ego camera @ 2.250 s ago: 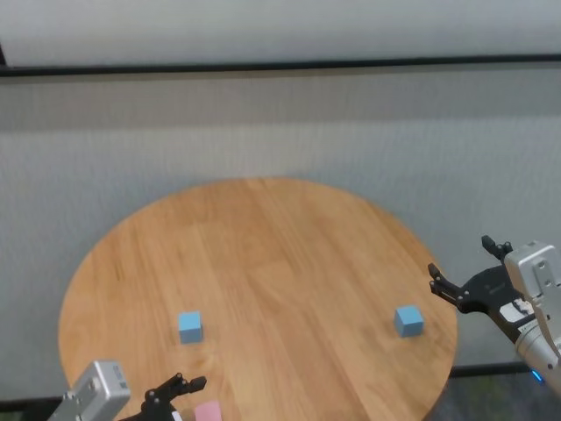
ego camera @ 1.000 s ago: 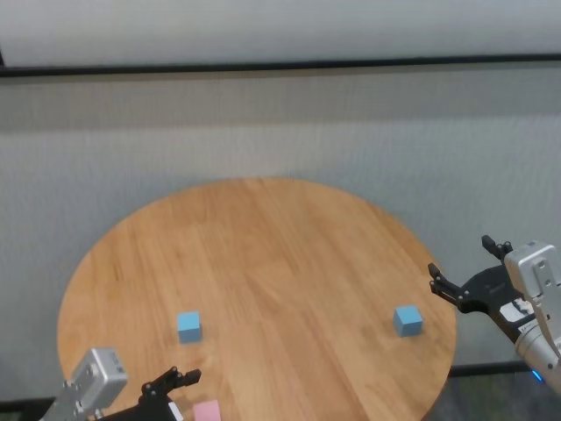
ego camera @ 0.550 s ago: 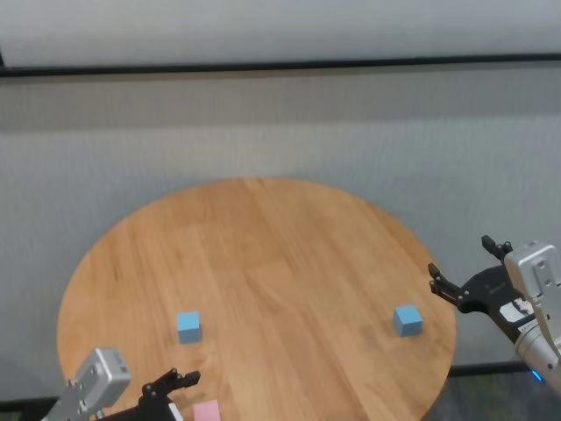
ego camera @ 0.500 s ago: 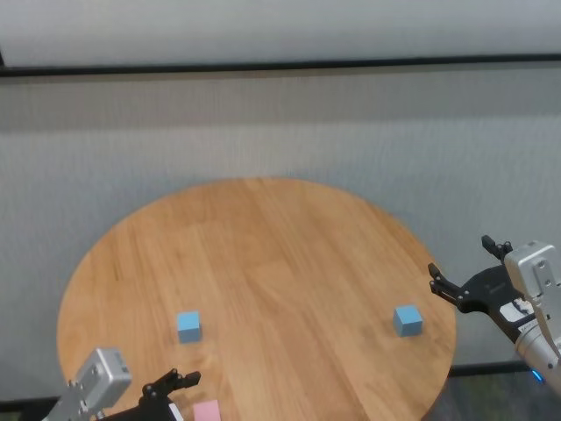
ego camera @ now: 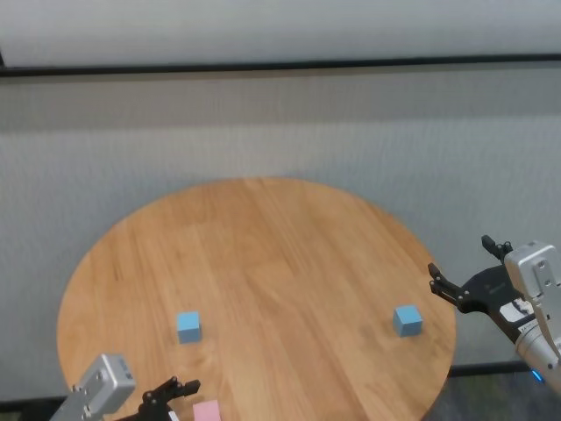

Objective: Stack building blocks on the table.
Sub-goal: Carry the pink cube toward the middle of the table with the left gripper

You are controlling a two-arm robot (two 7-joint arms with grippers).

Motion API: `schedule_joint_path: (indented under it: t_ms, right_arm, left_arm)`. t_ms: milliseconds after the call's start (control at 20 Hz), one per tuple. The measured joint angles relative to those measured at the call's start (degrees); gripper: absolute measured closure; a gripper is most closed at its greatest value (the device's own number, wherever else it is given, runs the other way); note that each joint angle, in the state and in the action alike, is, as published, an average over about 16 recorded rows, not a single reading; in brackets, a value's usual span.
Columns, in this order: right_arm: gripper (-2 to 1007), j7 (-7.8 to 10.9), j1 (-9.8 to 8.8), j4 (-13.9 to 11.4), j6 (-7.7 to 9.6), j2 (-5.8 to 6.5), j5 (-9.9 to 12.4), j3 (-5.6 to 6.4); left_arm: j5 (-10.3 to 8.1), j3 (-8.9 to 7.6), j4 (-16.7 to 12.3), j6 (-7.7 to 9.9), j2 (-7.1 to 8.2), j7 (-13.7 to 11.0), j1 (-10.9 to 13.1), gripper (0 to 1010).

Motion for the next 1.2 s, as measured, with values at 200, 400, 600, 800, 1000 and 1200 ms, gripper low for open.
schedule_joint_path:
  t_ms: [200,400,600,800,1000,1200]
  right_arm:
    - [0,0.0,0.0,0.0,0.0,0.0,0.0,0.0]
    - [0,0.0,0.0,0.0,0.0,0.0,0.0,0.0]
    - [0,0.0,0.0,0.0,0.0,0.0,0.0,0.0]
    - [1,0.0,0.0,0.0,0.0,0.0,0.0,0.0]
    - [1,0.0,0.0,0.0,0.0,0.0,0.0,0.0]
    - [1,0.0,0.0,0.0,0.0,0.0,0.0,0.0]
  left_arm:
    - [0.15,0.1,0.1,0.19,0.07,0.0,0.1,8]
    - [0.14,0.09,0.2,0.31,0.1,0.1,0.1,12]
    - [0.04,0.03,0.3,0.29,0.09,0.0,0.2,40]
    - [-0.05,-0.01,0.3,0.1,0.1,0.0,0.2,98]
    - [-0.11,-0.04,0.3,-0.05,0.13,-0.1,0.3,188]
    - [-0.08,-0.01,0.3,-0.13,0.15,-0.2,0.3,312]
